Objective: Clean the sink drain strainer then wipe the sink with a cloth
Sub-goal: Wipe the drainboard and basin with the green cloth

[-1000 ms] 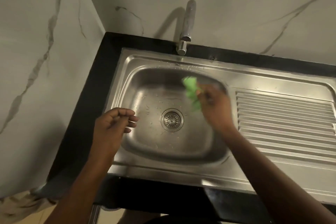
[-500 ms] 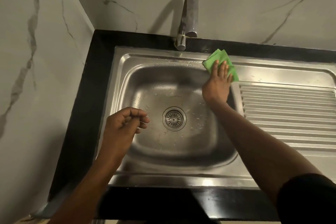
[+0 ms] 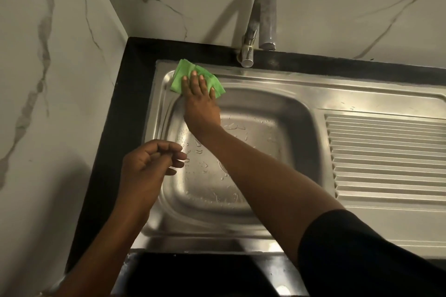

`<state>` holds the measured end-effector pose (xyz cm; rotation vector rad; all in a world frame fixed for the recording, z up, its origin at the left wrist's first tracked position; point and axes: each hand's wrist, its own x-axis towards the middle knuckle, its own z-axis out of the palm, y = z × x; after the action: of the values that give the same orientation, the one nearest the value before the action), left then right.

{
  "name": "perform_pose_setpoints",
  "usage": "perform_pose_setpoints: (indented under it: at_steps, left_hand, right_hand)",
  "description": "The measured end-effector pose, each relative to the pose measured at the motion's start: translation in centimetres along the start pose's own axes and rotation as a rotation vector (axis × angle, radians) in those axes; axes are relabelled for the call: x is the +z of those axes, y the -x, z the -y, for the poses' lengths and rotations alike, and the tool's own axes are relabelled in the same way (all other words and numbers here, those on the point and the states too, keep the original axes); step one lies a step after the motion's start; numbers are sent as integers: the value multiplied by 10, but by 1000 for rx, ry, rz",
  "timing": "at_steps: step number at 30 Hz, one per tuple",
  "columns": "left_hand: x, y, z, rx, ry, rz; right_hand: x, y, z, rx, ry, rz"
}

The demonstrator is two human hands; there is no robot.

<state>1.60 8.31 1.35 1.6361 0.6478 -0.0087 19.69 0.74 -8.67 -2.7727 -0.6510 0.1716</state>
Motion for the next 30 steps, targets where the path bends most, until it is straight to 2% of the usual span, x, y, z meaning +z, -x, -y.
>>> perform_pose_setpoints:
  at_steps: [5, 8, 12, 17, 19, 22, 24, 26, 30]
  left_hand:
    - [3, 3, 0, 14, 23, 29]
    - [6, 3, 1, 24, 35, 46]
    - [9, 5, 1, 43, 33, 84]
    - [9, 5, 2, 58, 27, 113]
    - [8, 6, 3, 63, 31, 115]
    - [6, 7, 7, 60, 33, 98]
    - [3, 8, 10, 48, 35, 86]
    - [-1, 10, 14, 37, 36, 74]
    - [-7, 10, 20, 11, 16, 61]
  right_hand:
    - [-33, 5, -66, -294, 244, 78]
    - [-56, 24, -120, -240, 308, 100]
    - [-86, 68, -182, -20, 299, 32]
    - [-119, 93, -233, 448, 150, -129]
    - [-134, 92, -244, 609, -37, -299]
    - [-155, 86, -251, 816, -446, -670]
    - [-161, 80, -253, 880, -449, -807]
    - [-157, 71, -255, 884, -377, -761]
    - [-113, 46, -246, 639, -172, -257]
